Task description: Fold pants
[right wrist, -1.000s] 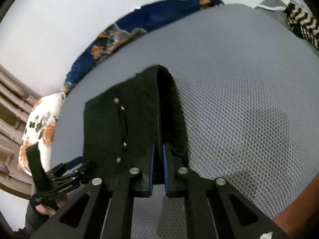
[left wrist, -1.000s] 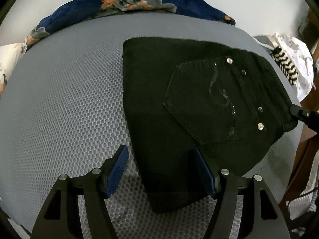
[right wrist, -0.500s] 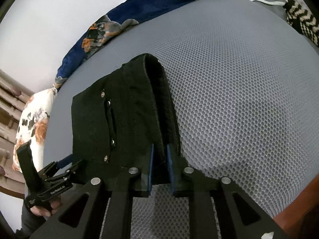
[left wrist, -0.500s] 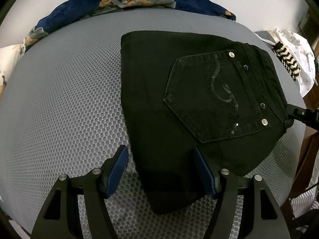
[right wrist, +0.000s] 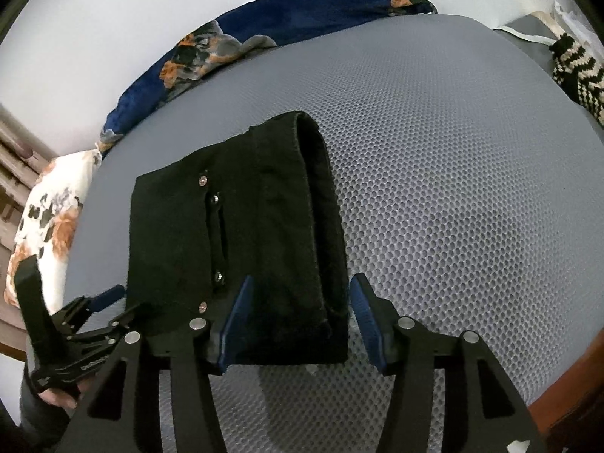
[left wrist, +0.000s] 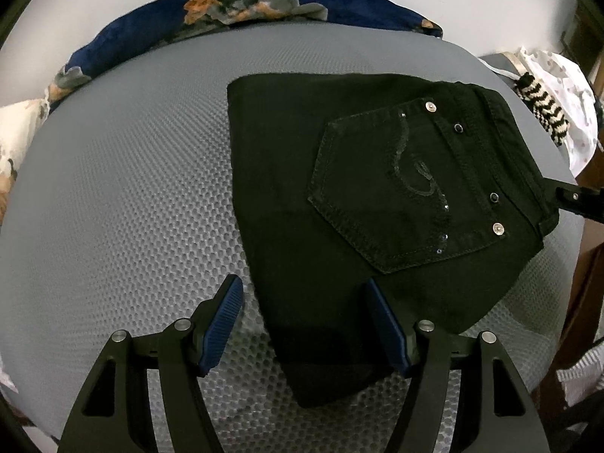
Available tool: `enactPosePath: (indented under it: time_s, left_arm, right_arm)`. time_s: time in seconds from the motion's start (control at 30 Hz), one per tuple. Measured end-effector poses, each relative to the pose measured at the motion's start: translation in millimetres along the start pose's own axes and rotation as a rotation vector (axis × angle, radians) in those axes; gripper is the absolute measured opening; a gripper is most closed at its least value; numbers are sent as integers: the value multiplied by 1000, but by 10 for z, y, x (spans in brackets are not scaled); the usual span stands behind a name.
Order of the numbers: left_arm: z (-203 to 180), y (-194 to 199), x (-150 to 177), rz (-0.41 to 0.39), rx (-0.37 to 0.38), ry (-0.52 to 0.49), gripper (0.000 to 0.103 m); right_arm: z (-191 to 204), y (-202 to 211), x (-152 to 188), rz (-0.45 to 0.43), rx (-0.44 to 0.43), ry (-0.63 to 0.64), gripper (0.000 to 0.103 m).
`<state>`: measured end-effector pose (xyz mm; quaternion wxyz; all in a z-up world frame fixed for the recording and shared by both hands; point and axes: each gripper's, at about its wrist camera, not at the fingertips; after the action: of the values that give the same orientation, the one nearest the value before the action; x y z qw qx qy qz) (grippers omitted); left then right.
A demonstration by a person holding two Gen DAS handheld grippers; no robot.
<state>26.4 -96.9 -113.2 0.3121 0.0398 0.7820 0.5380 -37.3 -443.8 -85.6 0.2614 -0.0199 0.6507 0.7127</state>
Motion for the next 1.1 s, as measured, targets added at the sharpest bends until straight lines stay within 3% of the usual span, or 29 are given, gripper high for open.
enactPosePath:
  time_s: [0.23,0.47,0.77,1.1]
  left_arm:
    - [87,24,-34,-18,-23,12,68]
    - [275,-7,-96,-29,26,82,68]
    - [607,-41,-152,-29,162,240,68]
    - [916,-76,-159,-23,365,389,68]
  right_arm:
    - [-65,-140,-71,43,-29,0,52]
    - [-79,-274,-183,81,-48,34,59]
    - [-152,-422,-282,139,-150,67,62]
    - [-390,-681,-303,240,-386,-11,64]
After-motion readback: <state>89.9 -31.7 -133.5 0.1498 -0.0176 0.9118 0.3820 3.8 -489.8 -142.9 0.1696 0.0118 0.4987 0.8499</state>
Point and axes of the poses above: each gripper's, at about its wrist camera, not at the fingertips, and y roughly against the way its jaws point, z to its left, x to its underside, and after that the axes turned 12 degrees about x, right-handed
